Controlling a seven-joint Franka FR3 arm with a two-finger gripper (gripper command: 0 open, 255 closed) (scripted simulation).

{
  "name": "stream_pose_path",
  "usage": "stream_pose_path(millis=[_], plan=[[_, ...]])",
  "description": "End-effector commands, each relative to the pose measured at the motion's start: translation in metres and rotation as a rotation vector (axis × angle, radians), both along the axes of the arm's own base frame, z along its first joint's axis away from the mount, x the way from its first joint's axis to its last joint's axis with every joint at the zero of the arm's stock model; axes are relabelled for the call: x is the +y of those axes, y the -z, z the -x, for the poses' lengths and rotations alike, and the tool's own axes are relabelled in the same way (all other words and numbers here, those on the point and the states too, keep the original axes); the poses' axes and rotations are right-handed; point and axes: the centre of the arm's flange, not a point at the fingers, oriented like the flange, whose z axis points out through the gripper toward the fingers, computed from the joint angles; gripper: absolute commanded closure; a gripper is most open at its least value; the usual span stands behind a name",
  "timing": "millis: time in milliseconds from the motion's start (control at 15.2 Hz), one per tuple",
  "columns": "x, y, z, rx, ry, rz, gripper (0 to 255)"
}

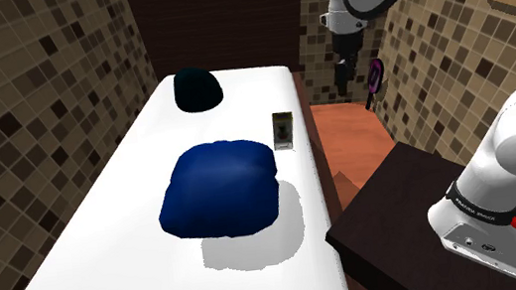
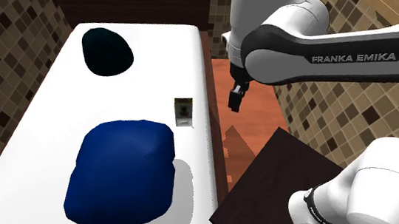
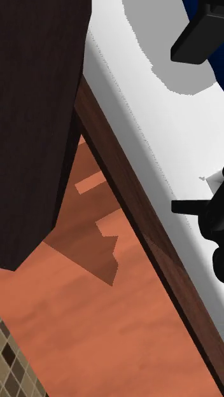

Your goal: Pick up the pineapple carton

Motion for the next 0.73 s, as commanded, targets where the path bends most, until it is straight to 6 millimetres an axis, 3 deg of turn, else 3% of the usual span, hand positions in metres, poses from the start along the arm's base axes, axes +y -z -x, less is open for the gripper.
stream_pose_path(millis=[0, 660], plan=[[-0.002, 0.02, -0.022, -0.009, -0.029, -0.01, 0], [-0.002, 0.105, -0.115, -0.042, -0.168, -0.061, 0]])
